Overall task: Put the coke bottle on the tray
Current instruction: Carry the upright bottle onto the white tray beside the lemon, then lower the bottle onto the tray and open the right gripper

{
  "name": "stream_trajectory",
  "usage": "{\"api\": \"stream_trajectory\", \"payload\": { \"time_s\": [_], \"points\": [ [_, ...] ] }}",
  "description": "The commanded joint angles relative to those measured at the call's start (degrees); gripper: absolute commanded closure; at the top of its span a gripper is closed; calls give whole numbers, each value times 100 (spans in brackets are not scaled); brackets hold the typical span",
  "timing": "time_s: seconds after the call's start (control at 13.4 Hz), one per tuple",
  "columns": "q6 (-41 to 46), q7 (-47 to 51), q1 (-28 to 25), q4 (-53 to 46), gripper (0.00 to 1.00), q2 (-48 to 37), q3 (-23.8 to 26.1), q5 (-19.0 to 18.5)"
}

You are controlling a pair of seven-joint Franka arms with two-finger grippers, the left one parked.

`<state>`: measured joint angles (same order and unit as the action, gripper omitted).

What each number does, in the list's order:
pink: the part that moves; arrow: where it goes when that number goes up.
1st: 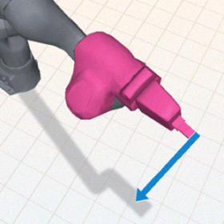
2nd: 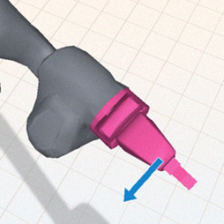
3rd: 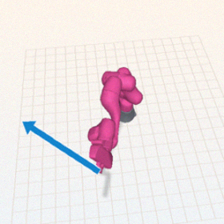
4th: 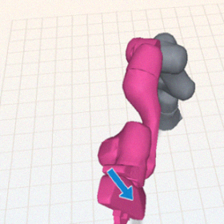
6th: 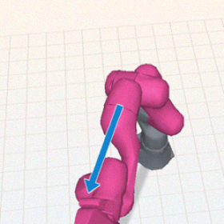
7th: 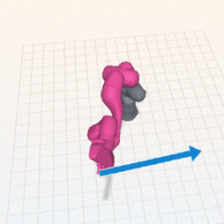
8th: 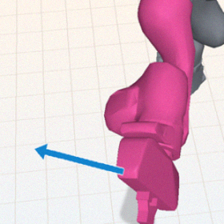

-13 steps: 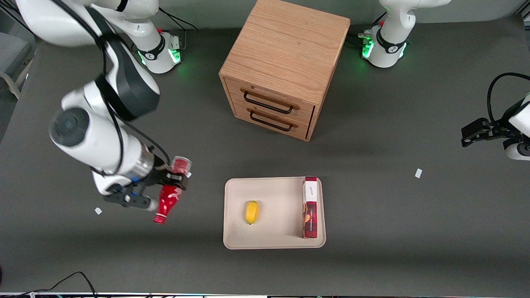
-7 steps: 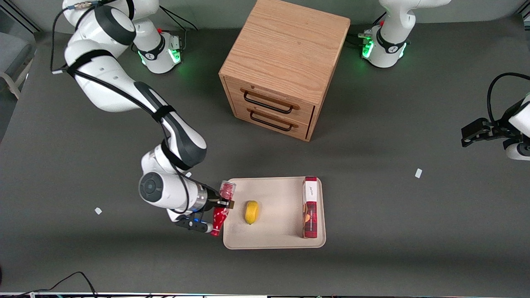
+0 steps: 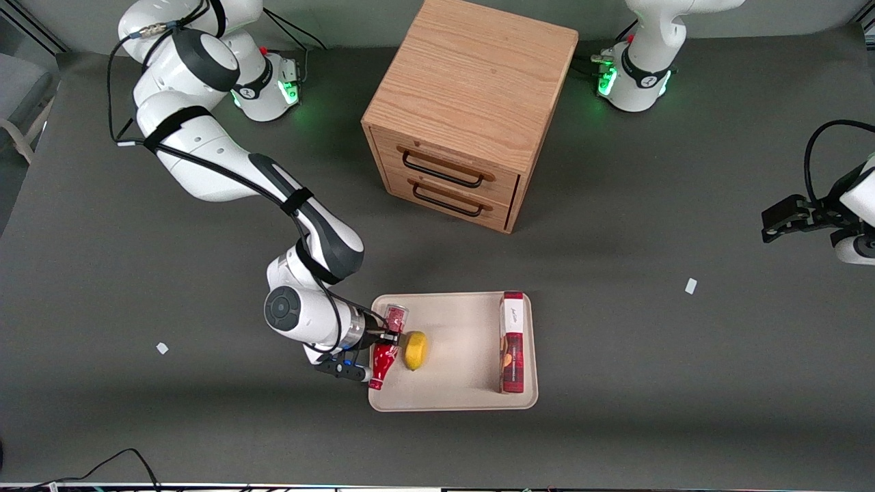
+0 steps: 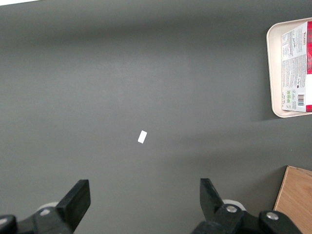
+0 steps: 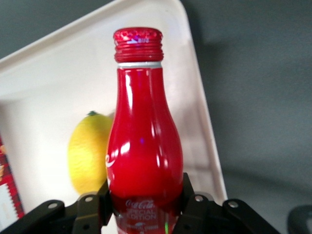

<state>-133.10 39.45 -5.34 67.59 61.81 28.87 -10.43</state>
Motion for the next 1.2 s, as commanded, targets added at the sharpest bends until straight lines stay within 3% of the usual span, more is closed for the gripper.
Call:
{"api": "stream_trajectory", "payload": {
  "time_s": [0.0, 0.15, 0.22, 0.3, 1.12],
  "points": [
    [-85, 133, -37, -44, 100, -19, -118, -108],
    [-85, 151, -37, -52, 98, 16, -136, -91],
    [-85, 151, -37, -52, 57, 24, -127, -82],
    [-85, 142, -37, -52, 1, 7, -136, -99],
    [46, 133, 15, -26, 0, -220, -136, -223]
  ]
}}
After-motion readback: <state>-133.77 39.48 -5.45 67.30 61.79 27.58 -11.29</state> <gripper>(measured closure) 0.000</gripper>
